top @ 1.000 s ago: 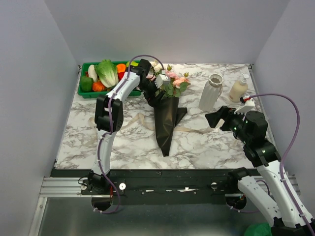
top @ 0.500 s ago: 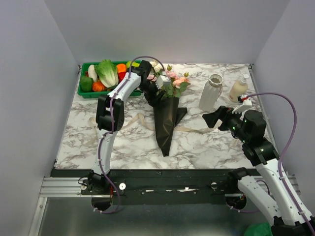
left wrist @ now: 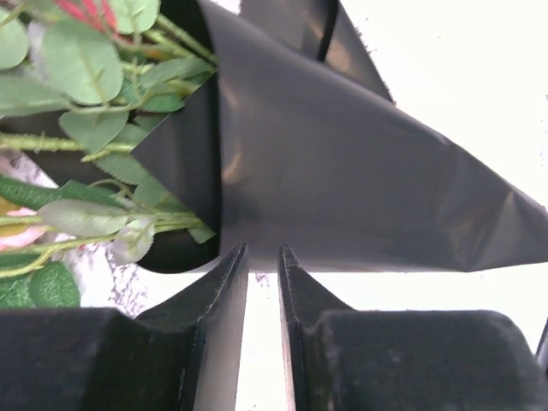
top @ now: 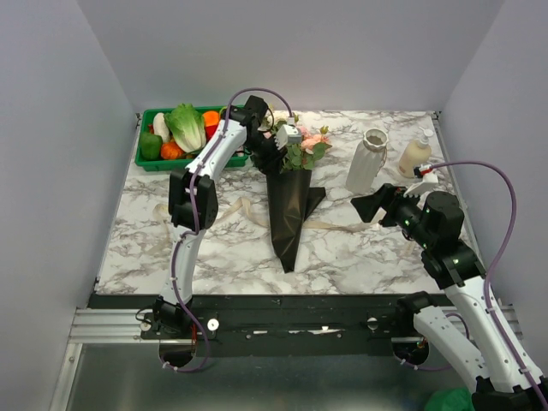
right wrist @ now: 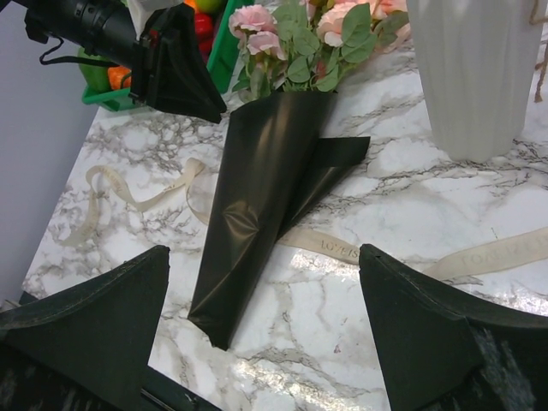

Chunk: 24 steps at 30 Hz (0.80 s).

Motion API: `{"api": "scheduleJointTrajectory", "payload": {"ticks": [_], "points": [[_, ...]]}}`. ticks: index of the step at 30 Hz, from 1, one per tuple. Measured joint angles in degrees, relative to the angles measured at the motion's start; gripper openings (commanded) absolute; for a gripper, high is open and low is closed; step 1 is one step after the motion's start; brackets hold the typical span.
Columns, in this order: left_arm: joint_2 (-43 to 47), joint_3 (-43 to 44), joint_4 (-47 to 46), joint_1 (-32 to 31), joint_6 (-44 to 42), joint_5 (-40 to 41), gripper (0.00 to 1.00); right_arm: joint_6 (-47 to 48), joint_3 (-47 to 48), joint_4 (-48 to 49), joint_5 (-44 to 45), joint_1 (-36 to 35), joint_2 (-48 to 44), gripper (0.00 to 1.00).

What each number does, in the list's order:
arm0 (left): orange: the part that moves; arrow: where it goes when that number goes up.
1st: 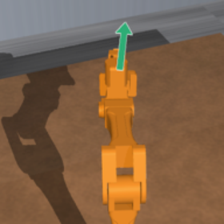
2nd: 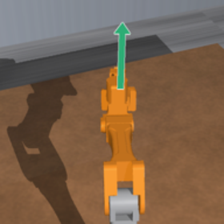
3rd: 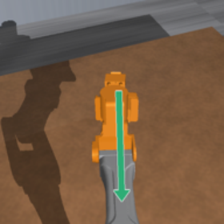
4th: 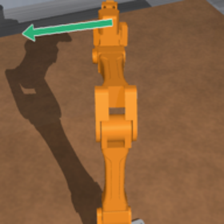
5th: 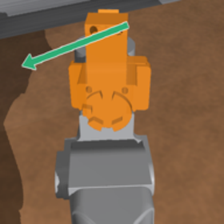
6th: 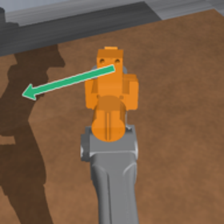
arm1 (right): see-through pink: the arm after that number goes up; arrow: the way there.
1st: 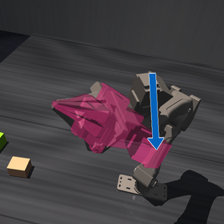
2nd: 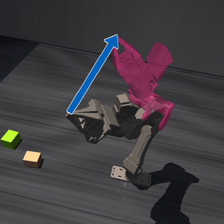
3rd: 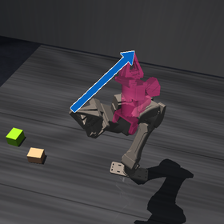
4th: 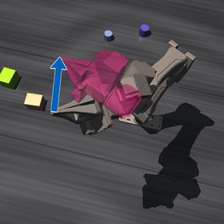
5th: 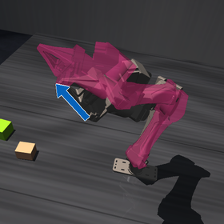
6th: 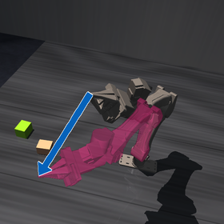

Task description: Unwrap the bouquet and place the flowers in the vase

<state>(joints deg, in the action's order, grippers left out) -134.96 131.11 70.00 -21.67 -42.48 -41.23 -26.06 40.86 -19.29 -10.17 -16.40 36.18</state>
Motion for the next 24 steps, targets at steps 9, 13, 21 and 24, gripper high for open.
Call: {"api": "scheduleJointTrajectory", "payload": {"ticks": [9,13,21,24], "points": [[-0.50,0.61,0.66,-0.37,-0.13,0.02,0.61,0.07,-0.02,0.46,-0.96,0.00,-0.11,0.97],[-1.86,1.40,0.44,0.59,-0.39,-0.04,0.61,0.17,-0.02,0.98,-1.75,0.02,-0.09,0.97],[-4.44,1.55,1.25,3.43,-2.69,-2.32,0.59,0.20,-0.22,2.58,-4.17,0.00,0.22,0.96],[-5.01,1.55,3.28,3.58,-6.12,-4.00,0.56,0.22,-0.22,3.08,-4.74,0.00,0.92,0.96]]}}
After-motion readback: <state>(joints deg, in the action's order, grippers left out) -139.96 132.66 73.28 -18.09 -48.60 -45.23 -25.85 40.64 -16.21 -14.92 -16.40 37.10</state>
